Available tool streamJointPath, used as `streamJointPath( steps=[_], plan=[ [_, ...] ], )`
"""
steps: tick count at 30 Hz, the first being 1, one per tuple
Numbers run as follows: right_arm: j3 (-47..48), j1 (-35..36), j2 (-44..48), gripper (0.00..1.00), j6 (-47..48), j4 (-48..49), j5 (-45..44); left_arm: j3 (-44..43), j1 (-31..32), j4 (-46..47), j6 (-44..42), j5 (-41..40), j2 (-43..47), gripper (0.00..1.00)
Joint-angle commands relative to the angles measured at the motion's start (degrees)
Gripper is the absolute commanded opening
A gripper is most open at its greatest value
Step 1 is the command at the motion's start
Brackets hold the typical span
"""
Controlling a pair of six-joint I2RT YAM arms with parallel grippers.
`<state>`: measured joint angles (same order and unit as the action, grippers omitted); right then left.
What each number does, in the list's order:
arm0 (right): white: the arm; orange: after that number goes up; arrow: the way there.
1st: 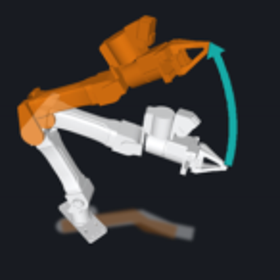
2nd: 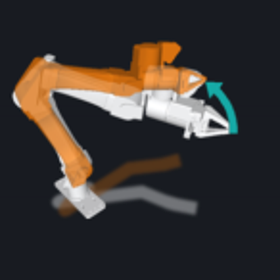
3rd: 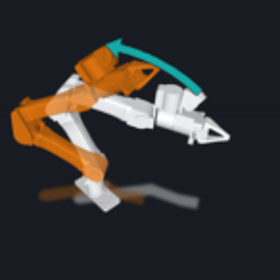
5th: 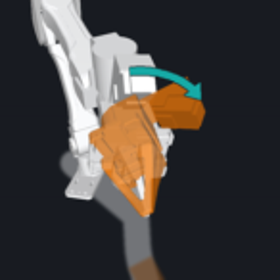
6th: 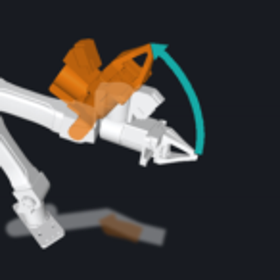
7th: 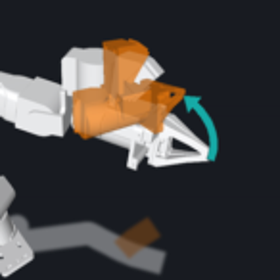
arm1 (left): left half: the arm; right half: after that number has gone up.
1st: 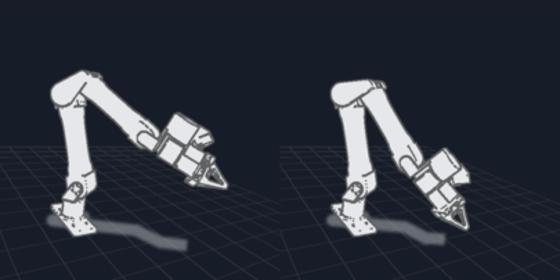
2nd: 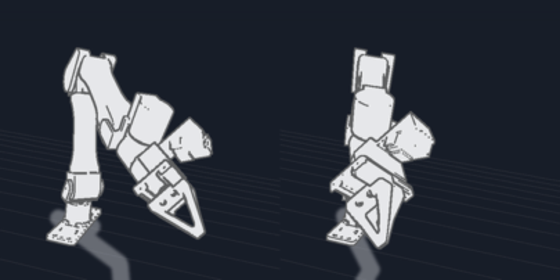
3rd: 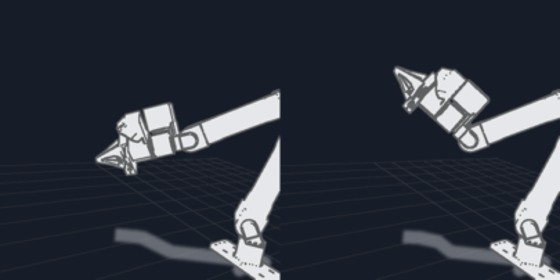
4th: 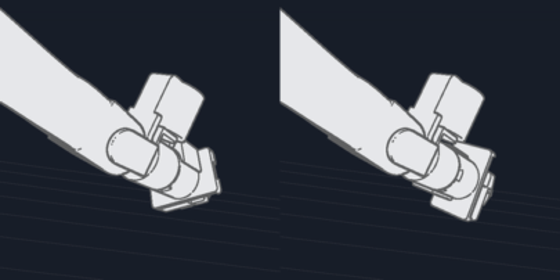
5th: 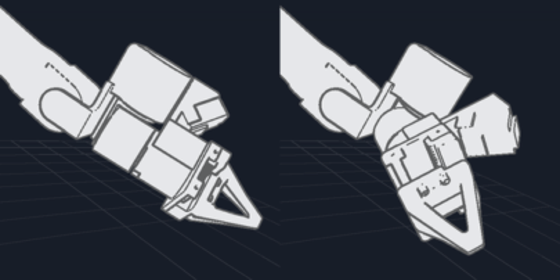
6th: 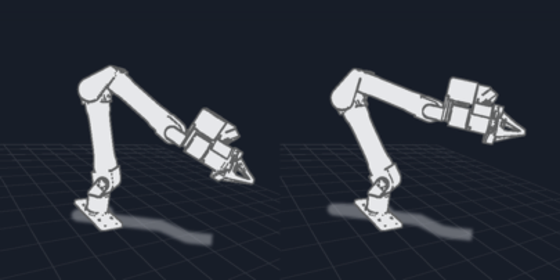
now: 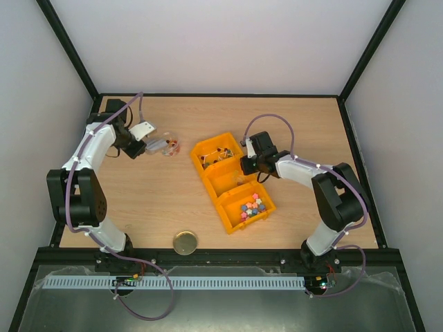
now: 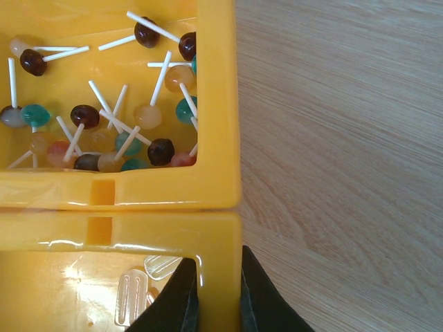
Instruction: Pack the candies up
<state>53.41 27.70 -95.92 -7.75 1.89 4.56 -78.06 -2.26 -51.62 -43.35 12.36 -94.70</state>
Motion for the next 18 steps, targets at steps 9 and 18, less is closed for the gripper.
streamJointPath(
  steps=[9, 18],
  plan=[
    [2.3, -0.5, -0.6, 0.2, -1.8, 0.3, -2.1, -2.1, -0.2, -2.2, 0.2, 1.5, 1.8, 0.02],
    [2.3, -0.6, 0.8, 0.34, -1.1, -0.3, -1.8, -1.9, -2.5, -1.1, -0.1, 5.2, 3.9, 0.02]
  ],
)
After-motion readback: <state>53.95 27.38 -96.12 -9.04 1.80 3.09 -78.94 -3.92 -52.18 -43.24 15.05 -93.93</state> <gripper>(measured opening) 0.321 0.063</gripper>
